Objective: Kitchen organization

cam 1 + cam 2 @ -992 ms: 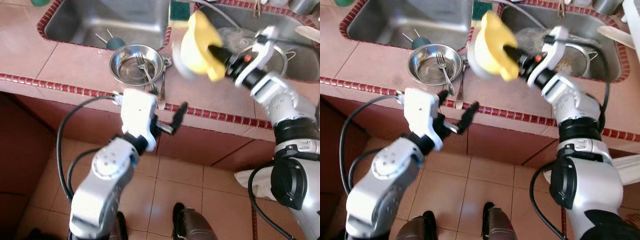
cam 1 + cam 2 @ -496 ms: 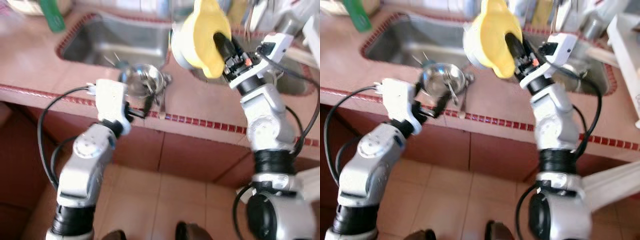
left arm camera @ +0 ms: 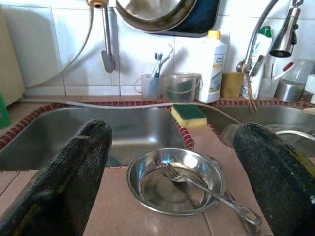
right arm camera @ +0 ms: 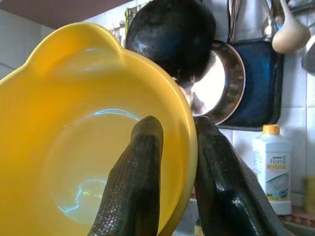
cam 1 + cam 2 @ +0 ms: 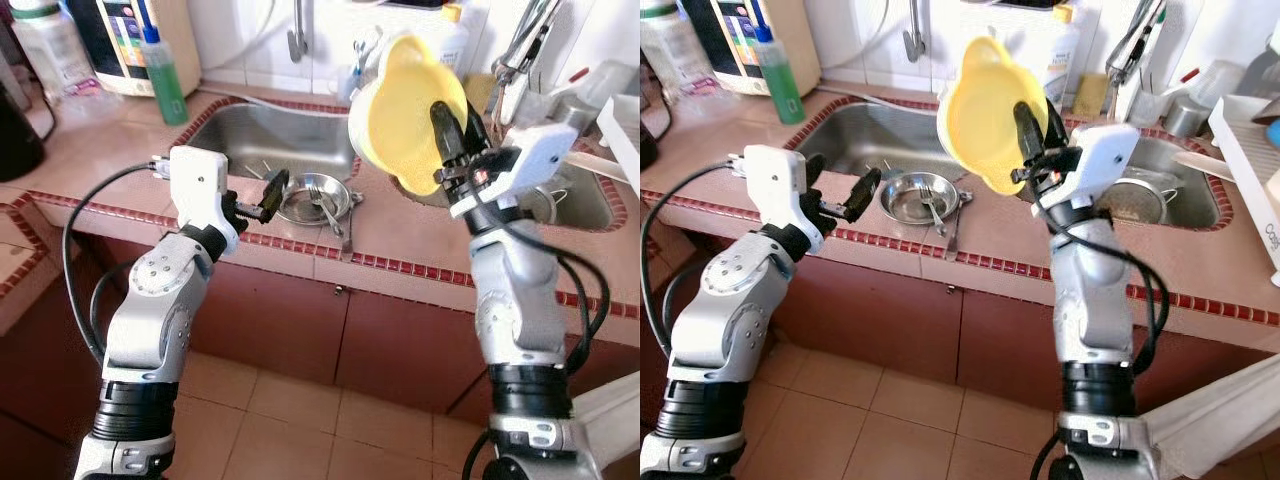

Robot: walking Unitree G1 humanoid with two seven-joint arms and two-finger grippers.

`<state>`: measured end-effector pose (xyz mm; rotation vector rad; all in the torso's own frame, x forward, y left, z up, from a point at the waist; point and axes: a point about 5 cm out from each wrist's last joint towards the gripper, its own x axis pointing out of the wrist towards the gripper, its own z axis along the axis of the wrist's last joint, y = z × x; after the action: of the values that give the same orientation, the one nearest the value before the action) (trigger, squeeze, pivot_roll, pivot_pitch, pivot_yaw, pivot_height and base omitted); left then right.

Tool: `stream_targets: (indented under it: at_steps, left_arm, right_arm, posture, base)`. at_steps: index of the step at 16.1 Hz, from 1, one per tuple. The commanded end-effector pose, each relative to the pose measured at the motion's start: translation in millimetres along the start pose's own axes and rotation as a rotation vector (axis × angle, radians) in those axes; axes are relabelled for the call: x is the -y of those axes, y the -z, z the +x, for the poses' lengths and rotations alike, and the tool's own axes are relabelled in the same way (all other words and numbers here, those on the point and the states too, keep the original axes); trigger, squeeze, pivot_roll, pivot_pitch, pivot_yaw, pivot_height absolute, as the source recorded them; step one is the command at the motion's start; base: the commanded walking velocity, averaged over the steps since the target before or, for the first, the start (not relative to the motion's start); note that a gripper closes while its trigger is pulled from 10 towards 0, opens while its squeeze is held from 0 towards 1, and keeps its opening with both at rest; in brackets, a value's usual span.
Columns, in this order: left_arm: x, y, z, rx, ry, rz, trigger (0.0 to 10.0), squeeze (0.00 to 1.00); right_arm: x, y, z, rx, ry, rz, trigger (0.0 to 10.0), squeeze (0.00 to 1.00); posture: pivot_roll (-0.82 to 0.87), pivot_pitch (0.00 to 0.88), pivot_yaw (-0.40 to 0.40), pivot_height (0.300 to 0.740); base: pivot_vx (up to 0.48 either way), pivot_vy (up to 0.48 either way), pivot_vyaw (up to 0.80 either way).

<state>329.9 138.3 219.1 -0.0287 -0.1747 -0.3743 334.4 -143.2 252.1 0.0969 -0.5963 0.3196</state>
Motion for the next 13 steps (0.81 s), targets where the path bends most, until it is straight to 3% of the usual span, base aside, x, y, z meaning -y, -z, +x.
stream_targets:
  at_steps: [1, 7, 9, 13]
  left_arm:
    - [0.1, -0.9, 0.3, 0.016, 0.002, 0.006, 10.0, 0.0]
    - [8.8, 30.0, -8.5, -0.034, 0.04, 0.005, 10.0, 0.0]
    - [7.3, 29.6, -6.5, -0.041, 0.043, 0.0, 10.0, 0.0]
    - [7.2, 27.6, -0.9, -0.034, 0.072, 0.013, 10.0, 0.0]
  right_arm:
    - [3.0, -9.1, -4.0, 0.058, 0.028, -0.043, 10.0, 0.0]
    - [6.2, 13.5, -33.4, -0.021, 0.1, -0.093, 10.0, 0.0]
    - [4.7, 13.8, -34.0, -0.02, 0.099, -0.098, 10.0, 0.0]
    - [-0.3, 13.9, -31.3, -0.012, 0.086, -0.11, 10.0, 0.0]
  posture:
    - [-0.12, 0.0, 0.037, 0.74]
    - [-0.11, 0.0, 0.043, 0.74]
    - [-0.12, 0.0, 0.046, 0.74]
    - [-0.12, 0.0, 0.05, 0.74]
  base:
    - [0.0, 0.0, 0.0]
    - [0.0, 0.0, 0.0]
    - [0.0, 0.0, 0.0]
    - [0.0, 0.401, 0.0]
